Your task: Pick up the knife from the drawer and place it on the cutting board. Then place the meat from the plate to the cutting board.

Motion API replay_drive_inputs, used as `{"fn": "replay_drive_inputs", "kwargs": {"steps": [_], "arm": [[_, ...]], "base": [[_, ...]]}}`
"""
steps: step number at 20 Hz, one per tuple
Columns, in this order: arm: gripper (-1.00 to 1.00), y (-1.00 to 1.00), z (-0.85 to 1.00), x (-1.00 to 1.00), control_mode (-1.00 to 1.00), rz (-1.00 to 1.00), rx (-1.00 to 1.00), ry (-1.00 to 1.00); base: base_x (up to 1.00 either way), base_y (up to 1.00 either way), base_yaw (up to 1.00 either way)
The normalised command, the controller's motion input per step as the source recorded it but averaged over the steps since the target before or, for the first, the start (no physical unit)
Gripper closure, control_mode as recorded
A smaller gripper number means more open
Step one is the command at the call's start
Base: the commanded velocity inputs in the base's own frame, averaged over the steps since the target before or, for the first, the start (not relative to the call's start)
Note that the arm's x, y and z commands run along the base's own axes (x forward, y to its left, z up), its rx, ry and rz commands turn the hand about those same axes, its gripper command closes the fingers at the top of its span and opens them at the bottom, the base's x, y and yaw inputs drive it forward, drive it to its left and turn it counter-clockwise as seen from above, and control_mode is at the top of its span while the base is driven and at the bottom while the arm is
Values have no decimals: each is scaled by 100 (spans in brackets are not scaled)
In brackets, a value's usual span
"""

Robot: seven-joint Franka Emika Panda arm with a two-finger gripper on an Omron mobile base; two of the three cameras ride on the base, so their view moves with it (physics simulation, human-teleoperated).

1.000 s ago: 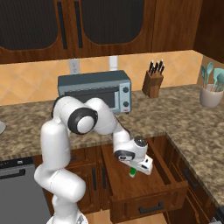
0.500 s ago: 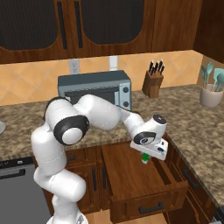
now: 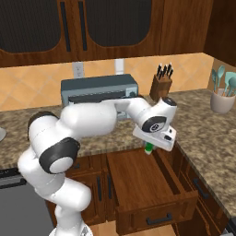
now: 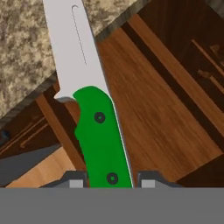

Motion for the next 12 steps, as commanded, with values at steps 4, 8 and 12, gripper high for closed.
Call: {"fn": "replay_drive_inputs", "kwargs": {"steps": [4,8,12], "arm": [[100,62,87,-7,-100,0,0,0],[100,88,17,-2,-100,1,0,1],[100,97,20,-7,-100,16,0,0]], "base": [[0,0,0],[0,0,0],[0,0,0]]}}
